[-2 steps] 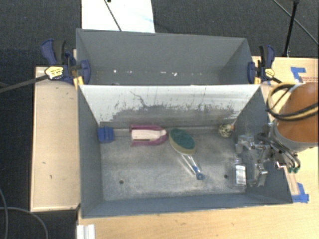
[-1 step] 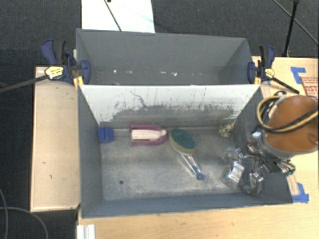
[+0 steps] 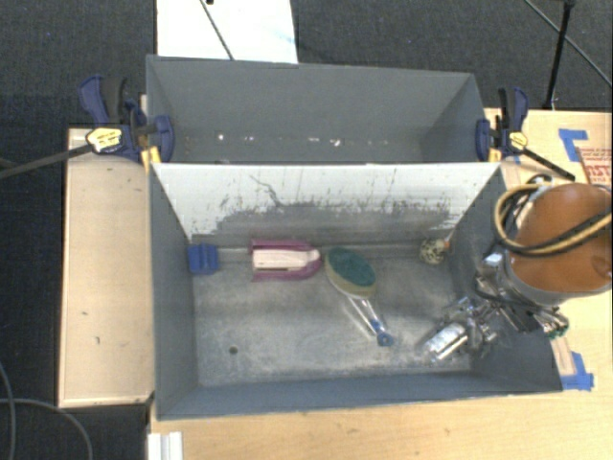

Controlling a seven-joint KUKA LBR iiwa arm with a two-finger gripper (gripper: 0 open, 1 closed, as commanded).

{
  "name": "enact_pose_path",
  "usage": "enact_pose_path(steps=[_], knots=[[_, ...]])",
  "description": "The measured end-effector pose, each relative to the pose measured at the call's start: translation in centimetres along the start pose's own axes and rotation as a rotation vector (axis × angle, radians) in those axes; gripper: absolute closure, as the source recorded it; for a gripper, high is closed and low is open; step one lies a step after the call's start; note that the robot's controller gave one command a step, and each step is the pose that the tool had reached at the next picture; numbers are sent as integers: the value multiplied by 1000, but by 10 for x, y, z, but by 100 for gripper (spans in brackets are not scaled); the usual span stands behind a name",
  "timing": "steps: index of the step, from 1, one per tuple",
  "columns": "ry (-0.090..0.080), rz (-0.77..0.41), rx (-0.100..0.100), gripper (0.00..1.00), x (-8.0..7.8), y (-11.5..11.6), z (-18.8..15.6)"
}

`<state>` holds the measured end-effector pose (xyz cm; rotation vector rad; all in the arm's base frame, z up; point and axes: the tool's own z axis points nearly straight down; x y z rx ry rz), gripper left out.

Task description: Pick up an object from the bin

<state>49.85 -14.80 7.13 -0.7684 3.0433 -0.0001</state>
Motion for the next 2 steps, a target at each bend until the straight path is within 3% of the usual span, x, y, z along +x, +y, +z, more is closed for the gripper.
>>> enact_pose_path(steps=[1,2], knots=[[-6,-28,5,100,-24,21,-105],[-6,-43,7,100,-24,29,-219]])
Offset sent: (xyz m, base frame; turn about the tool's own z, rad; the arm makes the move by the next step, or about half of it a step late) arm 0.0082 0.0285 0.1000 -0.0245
